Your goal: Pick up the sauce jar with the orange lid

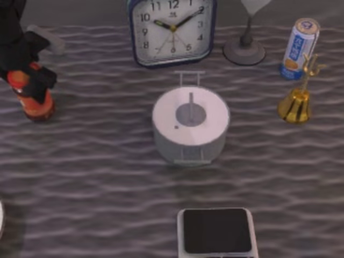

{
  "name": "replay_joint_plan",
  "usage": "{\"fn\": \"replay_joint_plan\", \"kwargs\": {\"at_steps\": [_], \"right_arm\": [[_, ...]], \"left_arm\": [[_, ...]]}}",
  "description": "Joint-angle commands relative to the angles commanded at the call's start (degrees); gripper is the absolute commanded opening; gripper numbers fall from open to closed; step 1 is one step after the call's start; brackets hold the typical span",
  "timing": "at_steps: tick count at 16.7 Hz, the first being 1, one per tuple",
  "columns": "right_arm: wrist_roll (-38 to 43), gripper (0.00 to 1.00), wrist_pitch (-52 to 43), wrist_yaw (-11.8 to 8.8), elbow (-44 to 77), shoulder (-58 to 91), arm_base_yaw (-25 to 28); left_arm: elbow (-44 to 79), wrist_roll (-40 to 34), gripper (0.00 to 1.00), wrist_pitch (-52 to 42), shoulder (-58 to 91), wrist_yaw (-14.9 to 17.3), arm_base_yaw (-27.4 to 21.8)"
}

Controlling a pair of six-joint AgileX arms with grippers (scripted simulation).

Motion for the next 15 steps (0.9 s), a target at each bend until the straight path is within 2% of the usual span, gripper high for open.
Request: {"fn": "replay_joint_plan", "kwargs": {"at_steps": [3,10,15], "right_arm": [[0.0,1.0,0.0,0.0,0.0,0.0,0.0],[0.0,1.0,0.0,0.0,0.0,0.0,0.0],[0.0,1.0,0.0,0.0,0.0,0.0,0.0]], "left_arm": [[-3.64,-0.03,0.0,-0.87,-4.05,-0.06,0.24],[-18.7,0.03,0.0,-5.06,-24.49,-0.23,1.34],[-21.28,0.08,0.0,-5.91,-27.22,-0.25,1.54]]}}
